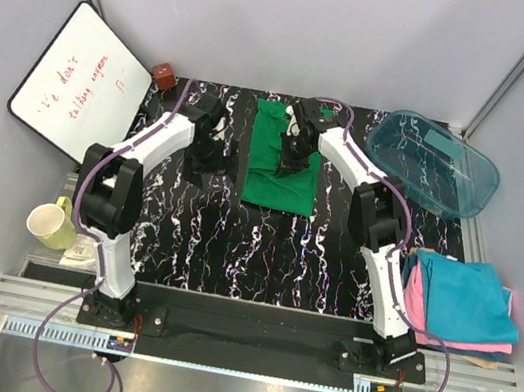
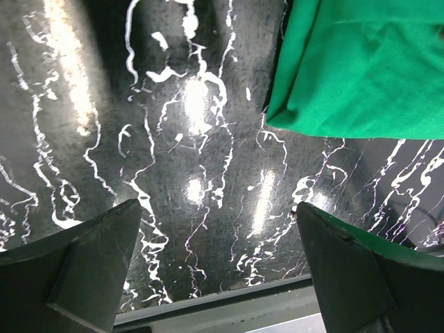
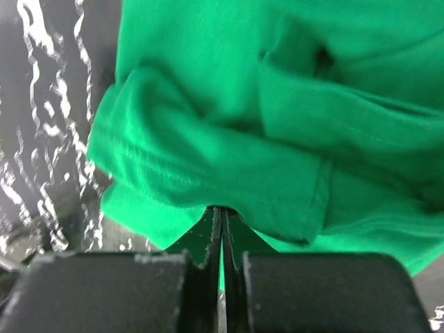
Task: Fold and stack the t-shirts
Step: Fold the folded rectangular tshirt in 1/3 of the way, then grab one side of the 2/3 rectangular tshirt with both arms
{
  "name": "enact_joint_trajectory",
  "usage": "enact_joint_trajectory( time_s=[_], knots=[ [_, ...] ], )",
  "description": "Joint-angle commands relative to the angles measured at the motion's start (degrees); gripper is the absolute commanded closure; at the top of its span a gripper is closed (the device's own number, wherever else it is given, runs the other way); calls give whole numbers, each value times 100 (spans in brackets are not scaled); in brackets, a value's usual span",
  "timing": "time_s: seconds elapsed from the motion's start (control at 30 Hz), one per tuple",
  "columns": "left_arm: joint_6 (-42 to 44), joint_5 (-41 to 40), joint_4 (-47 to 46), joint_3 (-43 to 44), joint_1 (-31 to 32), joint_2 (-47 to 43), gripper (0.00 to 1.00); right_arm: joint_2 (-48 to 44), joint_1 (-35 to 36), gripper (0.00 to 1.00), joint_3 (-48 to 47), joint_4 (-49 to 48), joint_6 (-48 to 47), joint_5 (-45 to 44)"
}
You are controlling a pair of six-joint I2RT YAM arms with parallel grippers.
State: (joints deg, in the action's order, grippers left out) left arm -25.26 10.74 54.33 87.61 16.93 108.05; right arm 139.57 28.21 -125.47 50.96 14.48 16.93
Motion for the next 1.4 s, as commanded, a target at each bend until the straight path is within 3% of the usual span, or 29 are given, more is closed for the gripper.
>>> enact_joint_trajectory(
  time_s=[0.0, 0.27, 0.5, 0.77, 0.9, 1.0, 1.03, 1.13, 1.27, 1.37],
  knots=[
    [65, -81, -71, -86, -76, -355, 1, 543, 9, 100, -1100, 449, -174, -488],
    [144, -107, -1, -192, -137, -451, 1, 1204, -17, 100, -2586, 626, -77, -1305],
    [258, -46, 25, -411, -137, -452, 1, 906, -26, 100, -2588, 152, 274, -2035],
    [179, 507, -439, -552, -137, -224, 1, -629, -52, 100, -824, -411, 134, -2580],
    [-145, 1060, -958, -482, -111, 154, 5, -1580, -368, 100, 678, -622, 580, -2142],
    [-269, 1298, -1231, -272, 12, 549, 9, -2353, -789, 90, 2085, -1192, 1003, -1624],
    [-269, 1307, -1284, -184, 108, 655, 9, -2634, -1017, 75, 2680, -1298, 1100, -1274],
    [-313, 1185, -1302, 124, 284, 1042, 10, -2925, -1238, 58, 3458, -1439, 1285, -703],
    [-533, 1009, -1389, 300, 355, 1350, 10, -2909, -1300, 46, 3968, -1501, 1355, 169],
    [-647, 1000, -1468, 344, 390, 1464, 13, -2760, -1291, 43, 4337, -1720, 1636, 977]
  ],
)
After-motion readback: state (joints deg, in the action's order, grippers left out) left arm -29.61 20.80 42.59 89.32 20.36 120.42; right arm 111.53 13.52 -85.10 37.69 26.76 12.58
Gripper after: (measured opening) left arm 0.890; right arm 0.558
